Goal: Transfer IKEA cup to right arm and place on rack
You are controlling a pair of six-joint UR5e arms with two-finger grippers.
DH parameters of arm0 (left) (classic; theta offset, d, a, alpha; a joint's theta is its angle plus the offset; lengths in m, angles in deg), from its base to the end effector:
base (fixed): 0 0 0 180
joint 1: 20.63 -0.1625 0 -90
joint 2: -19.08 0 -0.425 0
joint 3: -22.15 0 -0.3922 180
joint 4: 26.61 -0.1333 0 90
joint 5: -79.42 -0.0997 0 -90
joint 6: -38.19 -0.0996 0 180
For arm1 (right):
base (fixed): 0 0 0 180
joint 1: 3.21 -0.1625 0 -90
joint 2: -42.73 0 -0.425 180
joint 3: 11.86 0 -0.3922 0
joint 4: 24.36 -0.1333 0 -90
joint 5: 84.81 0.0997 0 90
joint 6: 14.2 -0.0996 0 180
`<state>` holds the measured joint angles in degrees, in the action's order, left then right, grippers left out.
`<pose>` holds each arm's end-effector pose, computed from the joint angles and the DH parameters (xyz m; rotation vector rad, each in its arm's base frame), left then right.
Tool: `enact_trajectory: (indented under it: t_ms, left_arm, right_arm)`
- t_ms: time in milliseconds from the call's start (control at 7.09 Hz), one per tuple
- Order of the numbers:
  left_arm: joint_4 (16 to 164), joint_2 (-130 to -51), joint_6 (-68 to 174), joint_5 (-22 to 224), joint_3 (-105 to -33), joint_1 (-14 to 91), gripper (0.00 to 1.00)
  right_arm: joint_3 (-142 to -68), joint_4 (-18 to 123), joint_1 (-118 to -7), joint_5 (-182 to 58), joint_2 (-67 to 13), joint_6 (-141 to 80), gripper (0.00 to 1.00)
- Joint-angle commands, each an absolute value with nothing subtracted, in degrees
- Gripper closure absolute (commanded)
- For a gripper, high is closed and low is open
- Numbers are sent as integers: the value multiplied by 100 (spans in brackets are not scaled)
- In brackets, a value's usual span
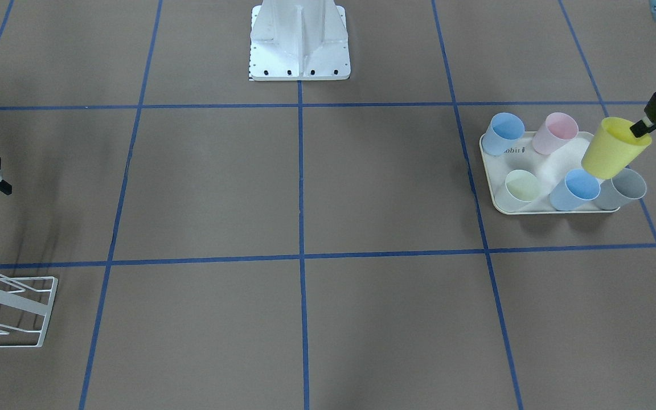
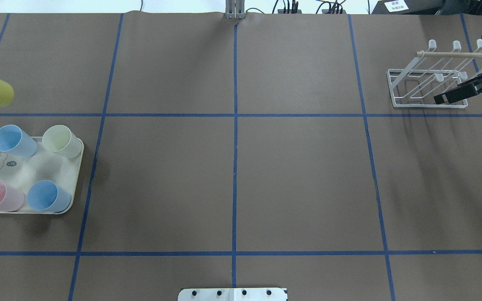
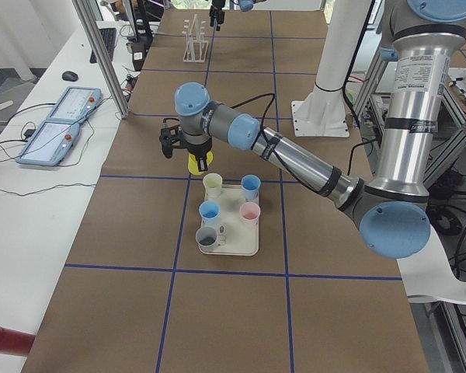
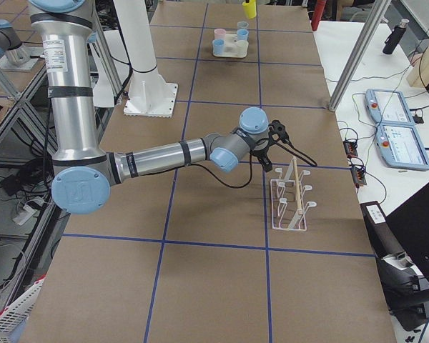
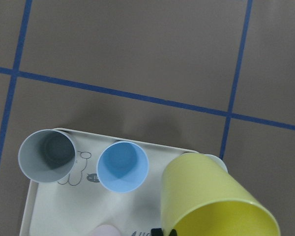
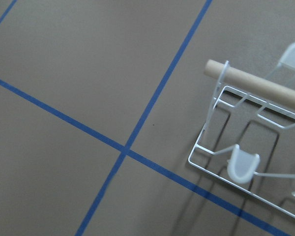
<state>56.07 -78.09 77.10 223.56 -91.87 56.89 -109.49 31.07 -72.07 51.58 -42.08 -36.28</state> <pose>0.0574 -0.5028 0.3941 -0.0567 1.0062 -0.2249 -0.1373 -0.5247 0.4719 0.4447 -0.9954 -0.3197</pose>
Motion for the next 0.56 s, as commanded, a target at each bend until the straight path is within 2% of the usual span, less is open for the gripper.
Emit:
enact_trajectory:
  t_ms: [0,423]
  left_arm:
    - [5636,-8224,8386,22365,-9176,5287,100]
    - [6553,-8630,10010,22313,-9080,4707,100]
  right_arm:
    - [-10890,3066,-7019,5151,-3885,-4265,0]
    - [-10889,3057,-6545,5055,-3278,-5899,0]
